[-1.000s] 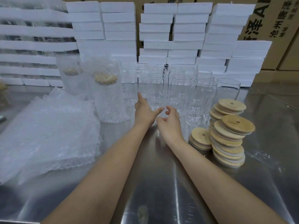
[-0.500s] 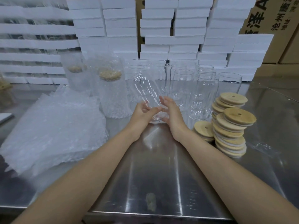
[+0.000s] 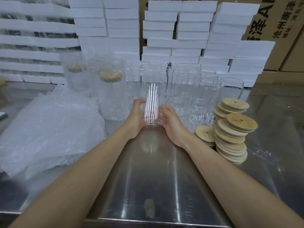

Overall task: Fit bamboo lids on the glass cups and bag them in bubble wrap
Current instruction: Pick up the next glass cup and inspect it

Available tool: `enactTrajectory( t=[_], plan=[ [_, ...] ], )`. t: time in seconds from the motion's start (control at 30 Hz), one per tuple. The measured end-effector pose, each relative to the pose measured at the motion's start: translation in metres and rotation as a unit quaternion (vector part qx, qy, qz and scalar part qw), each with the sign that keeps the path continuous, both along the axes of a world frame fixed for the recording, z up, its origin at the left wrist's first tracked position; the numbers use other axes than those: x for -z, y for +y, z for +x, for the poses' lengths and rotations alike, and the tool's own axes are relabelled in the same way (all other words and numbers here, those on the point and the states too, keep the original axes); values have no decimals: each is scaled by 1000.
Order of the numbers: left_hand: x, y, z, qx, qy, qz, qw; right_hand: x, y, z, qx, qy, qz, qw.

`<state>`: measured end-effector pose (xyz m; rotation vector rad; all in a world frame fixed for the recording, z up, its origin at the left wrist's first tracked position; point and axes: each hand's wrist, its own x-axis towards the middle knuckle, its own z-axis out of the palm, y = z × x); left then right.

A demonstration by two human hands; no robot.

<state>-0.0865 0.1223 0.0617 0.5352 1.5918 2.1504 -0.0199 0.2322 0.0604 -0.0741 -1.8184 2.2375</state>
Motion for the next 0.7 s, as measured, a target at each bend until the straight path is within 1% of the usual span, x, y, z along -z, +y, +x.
enactTrajectory(
  t=[0.07,0.17,0.23,0.37,0.43,0.5,0.57,0.63,0.7],
  plan=[
    [-2,3,-6,-55,-10,6,998,4,1,2,-14,7,28,999],
    [3,5,-13,-100,35,-17,994,6,-2,7,-6,39,94,995],
    [4,4,-14,-113,45,-20,992,4,-6,10,8,61,124,990],
    [8,1,-13,-121,54,-14,991,6,-3,14,25,80,151,985],
    [10,-1,-11,-139,80,-7,987,7,0,13,28,89,141,986],
    [10,-3,-7,-148,124,-17,981,7,1,11,32,91,116,989],
    [8,-3,0,-120,159,-39,979,8,3,7,54,98,90,990],
    [6,0,9,-87,205,-97,970,9,6,4,67,104,57,991],
    [7,3,12,-88,240,-151,955,9,10,3,57,99,41,993]
  ],
)
